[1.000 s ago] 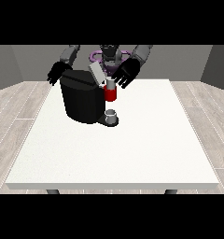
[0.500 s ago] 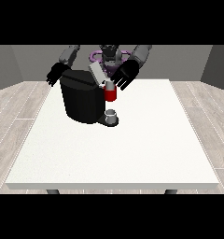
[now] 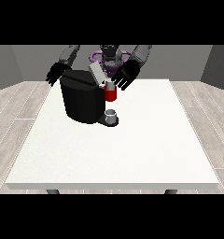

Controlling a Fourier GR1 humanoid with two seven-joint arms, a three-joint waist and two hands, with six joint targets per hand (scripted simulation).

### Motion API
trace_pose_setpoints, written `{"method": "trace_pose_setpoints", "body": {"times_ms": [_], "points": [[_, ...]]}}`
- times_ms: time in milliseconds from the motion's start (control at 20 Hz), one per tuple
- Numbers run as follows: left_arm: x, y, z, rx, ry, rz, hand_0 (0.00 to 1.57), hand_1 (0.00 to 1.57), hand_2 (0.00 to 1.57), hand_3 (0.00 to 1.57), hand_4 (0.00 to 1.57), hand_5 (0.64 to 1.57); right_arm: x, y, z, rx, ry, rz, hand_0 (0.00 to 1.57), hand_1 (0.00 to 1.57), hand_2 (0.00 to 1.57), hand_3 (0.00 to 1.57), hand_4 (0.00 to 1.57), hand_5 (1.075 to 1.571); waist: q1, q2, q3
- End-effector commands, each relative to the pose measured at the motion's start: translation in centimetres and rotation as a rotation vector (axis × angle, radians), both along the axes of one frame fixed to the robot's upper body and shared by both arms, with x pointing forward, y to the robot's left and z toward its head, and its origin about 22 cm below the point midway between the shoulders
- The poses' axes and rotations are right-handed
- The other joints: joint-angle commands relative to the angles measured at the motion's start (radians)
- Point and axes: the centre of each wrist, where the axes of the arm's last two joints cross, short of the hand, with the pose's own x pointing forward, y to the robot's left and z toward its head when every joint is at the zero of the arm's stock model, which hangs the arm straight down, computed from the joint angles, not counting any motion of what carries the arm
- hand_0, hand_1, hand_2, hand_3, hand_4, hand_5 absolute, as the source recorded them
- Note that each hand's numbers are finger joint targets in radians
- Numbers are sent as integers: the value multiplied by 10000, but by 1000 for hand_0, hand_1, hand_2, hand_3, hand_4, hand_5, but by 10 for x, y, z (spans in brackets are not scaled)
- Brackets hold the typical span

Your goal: Insert the coffee pod into the coffee machine and close the lid

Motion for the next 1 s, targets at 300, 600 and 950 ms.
{"method": "trace_pose_setpoints", "body": {"times_ms": [300, 600, 950], "points": [[-1, 4, -16, 257, -45, 361, 1129, 1129, 1167, 1028, 443, 1571, -8, -3, -2, -155, 152, 208, 0, 0, 0, 0, 364, 1571, -358, 50, -6], [-1, 9, 19, 452, -260, -69, 1056, 1056, 1108, 937, 393, 1571, 0, -11, -4, -10, -168, -224, 0, 0, 0, 0, 408, 1571, 0, 213, -2], [-1, 18, -9, 446, -206, 285, 1066, 1066, 1115, 928, 371, 1571, -9, 21, 4, -59, -215, 86, 0, 0, 0, 0, 458, 1571, -231, 86, -8]]}}
